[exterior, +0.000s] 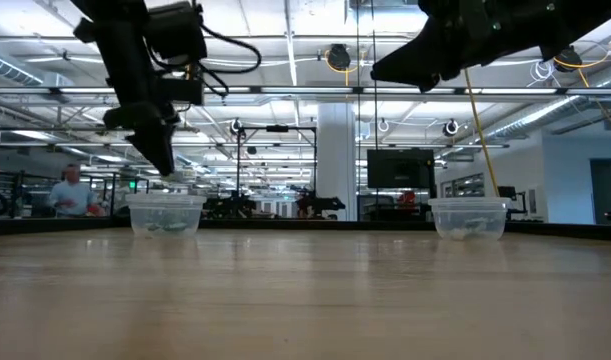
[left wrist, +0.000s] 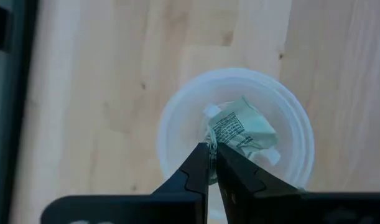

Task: Pick and place Stevia / Truvia into bins
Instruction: Put the stevia packet into the left transparent container, then put the stevia packet into the right transparent container

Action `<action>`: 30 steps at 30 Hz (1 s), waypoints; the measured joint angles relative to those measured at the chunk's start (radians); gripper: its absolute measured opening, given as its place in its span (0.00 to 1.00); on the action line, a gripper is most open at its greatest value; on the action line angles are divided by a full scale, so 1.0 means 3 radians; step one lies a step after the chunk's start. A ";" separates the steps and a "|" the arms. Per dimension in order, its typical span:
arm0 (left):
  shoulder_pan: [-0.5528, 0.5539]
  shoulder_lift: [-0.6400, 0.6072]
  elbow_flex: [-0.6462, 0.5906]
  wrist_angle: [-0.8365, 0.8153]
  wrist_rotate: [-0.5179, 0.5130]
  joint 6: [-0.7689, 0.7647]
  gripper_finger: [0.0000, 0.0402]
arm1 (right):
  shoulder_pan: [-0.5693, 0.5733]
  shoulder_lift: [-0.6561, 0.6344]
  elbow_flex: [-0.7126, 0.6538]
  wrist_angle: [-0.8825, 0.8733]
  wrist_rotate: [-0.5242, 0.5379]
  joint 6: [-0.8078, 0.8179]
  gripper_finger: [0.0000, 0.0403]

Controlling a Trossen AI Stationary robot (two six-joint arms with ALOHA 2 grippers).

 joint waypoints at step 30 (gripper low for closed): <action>0.0169 0.0545 0.0001 0.0108 -0.0059 -0.0025 0.35 | 0.0200 0.0000 -0.0495 0.0127 -0.0432 0.0247 0.26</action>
